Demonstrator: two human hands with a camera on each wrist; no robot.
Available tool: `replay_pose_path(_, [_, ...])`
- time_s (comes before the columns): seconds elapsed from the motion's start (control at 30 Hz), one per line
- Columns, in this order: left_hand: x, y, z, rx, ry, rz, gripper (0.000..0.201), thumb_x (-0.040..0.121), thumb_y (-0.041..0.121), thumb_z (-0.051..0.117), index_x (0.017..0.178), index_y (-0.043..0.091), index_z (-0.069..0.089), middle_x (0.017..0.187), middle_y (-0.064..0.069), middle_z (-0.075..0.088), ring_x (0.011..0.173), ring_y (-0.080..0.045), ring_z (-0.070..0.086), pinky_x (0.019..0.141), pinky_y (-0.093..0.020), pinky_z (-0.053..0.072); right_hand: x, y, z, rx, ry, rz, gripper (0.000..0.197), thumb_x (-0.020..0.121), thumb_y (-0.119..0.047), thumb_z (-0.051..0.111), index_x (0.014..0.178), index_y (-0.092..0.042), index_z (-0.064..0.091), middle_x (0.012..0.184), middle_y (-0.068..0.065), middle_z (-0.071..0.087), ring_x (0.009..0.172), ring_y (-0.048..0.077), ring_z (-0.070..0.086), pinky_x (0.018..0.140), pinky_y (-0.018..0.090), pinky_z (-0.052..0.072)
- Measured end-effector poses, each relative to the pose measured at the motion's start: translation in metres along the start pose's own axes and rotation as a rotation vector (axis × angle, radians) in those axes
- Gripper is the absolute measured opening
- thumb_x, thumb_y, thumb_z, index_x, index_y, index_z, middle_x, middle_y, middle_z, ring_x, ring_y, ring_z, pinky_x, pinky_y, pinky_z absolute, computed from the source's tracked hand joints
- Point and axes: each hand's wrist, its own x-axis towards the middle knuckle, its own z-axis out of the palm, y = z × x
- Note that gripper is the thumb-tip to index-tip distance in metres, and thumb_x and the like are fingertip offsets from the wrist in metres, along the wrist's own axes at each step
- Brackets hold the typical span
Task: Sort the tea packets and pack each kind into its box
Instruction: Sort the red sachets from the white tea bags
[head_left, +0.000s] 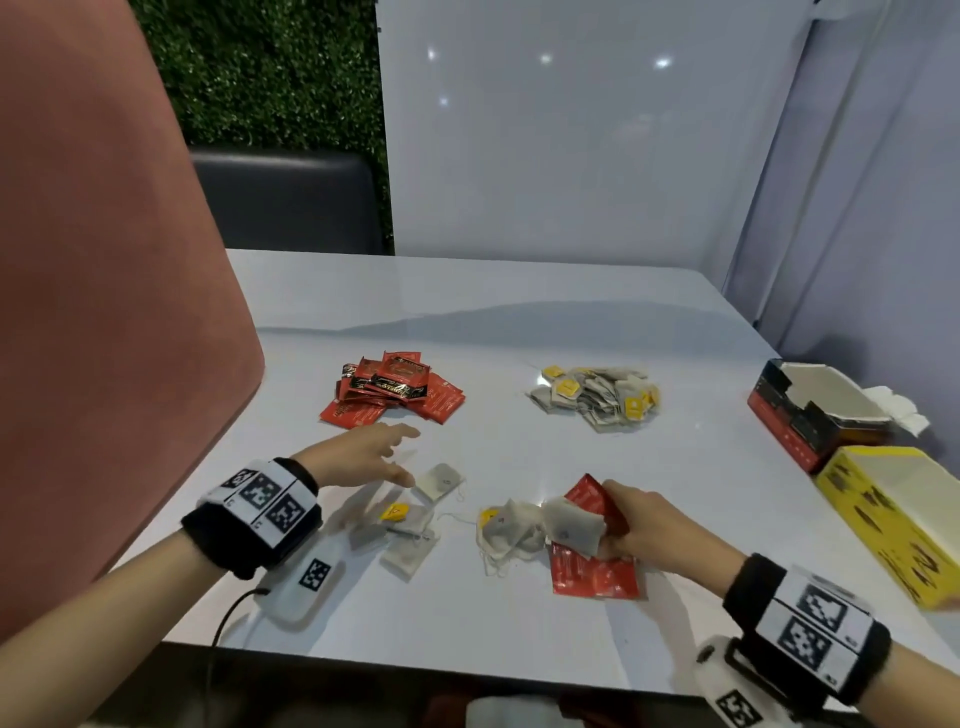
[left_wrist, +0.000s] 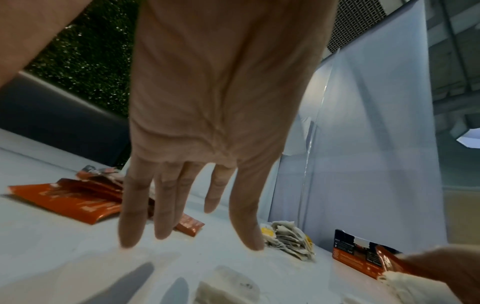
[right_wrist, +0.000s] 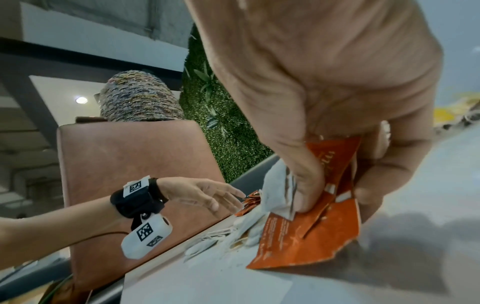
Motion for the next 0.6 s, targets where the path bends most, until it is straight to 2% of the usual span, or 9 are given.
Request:
replay_pose_path(0.1, [-0.002,0.005,0.001,0.075,-0.064,-0.012,0.084,0.079,0.034,0.071,0.146,0.024,0.021,0.14,-0.011,0.038,0.123,-0.022,0.046,0.097,-0.03,0.04,-0.004,0.0,-0.012,-0.11,0.077,-0.012,0.029,0.082,-0.017,0.062,0.103,-0.016,0.043,0.101,0.007,0.062,0.092,0.026,0.061,0.078,0.04,0.051])
replay_pose_path(0.2, [-0.014,0.004,0.016,0.259,-0.077,-0.101,0.106,0.068,0.053,0.074,0.148,0.026,0.01,0.137,-0.012,0.028,0.124,-0.029,0.039,0.101,-0.039,0.04,-0.008,-0.006,-0.026,-0.246,0.144,-0.036,0.027,0.089,-0.015,0.053,0.113,-0.011,0.041,0.108,0.009,0.059,0.099,0.029,0.057,0.079,0.038,0.047])
replay_pose_path(0.3, [-0.028,0.006,0.044,0.285,-0.039,-0.113,0.111,0.065,0.056,0.073,0.147,0.026,0.005,0.137,-0.013,0.02,0.129,-0.033,0.027,0.101,-0.045,0.039,-0.009,-0.016,-0.036,-0.325,0.217,-0.063,0.016,0.093,-0.016,0.048,0.098,-0.018,0.032,0.105,0.007,0.056,0.1,0.03,0.055,0.072,0.036,0.04])
replay_pose_path(0.4, [-0.036,0.013,0.062,0.253,0.046,-0.03,0.087,0.07,0.047,0.072,0.139,0.028,0.021,0.125,-0.009,0.025,0.119,-0.029,0.029,0.095,-0.045,0.044,-0.006,-0.024,-0.045,-0.289,0.257,-0.079,0.015,0.093,-0.015,0.049,0.095,-0.018,0.034,0.094,0.002,0.051,0.096,0.029,0.056,0.068,0.034,0.039])
replay_pose_path(0.47, [-0.037,0.015,0.065,0.247,0.062,0.013,0.063,0.078,0.039,0.067,0.13,0.025,0.034,0.115,-0.007,0.03,0.108,-0.025,0.032,0.091,-0.039,0.045,0.0,-0.026,-0.051,-0.167,0.283,-0.101,0.013,0.091,-0.011,0.053,0.101,-0.012,0.045,0.096,0.005,0.057,0.091,0.029,0.059,0.073,0.039,0.048])
replay_pose_path(0.53, [-0.036,0.015,0.065,0.268,0.076,0.045,0.043,0.087,0.033,0.059,0.123,0.022,0.041,0.108,-0.005,0.033,0.1,-0.021,0.034,0.083,-0.028,0.039,0.009,-0.025,-0.057,0.022,0.302,-0.135,0.017,0.088,-0.007,0.058,0.104,-0.007,0.051,0.097,0.007,0.06,0.086,0.029,0.062,0.076,0.047,0.053])
replay_pose_path(0.6, [-0.034,0.015,0.065,0.28,0.09,0.068,0.032,0.091,0.029,0.054,0.12,0.02,0.044,0.106,-0.003,0.035,0.095,-0.019,0.036,0.075,-0.025,0.033,0.021,-0.028,-0.063,0.22,0.278,-0.143,0.022,0.086,-0.003,0.059,0.108,-0.005,0.054,0.095,0.005,0.057,0.084,0.026,0.063,0.072,0.046,0.056])
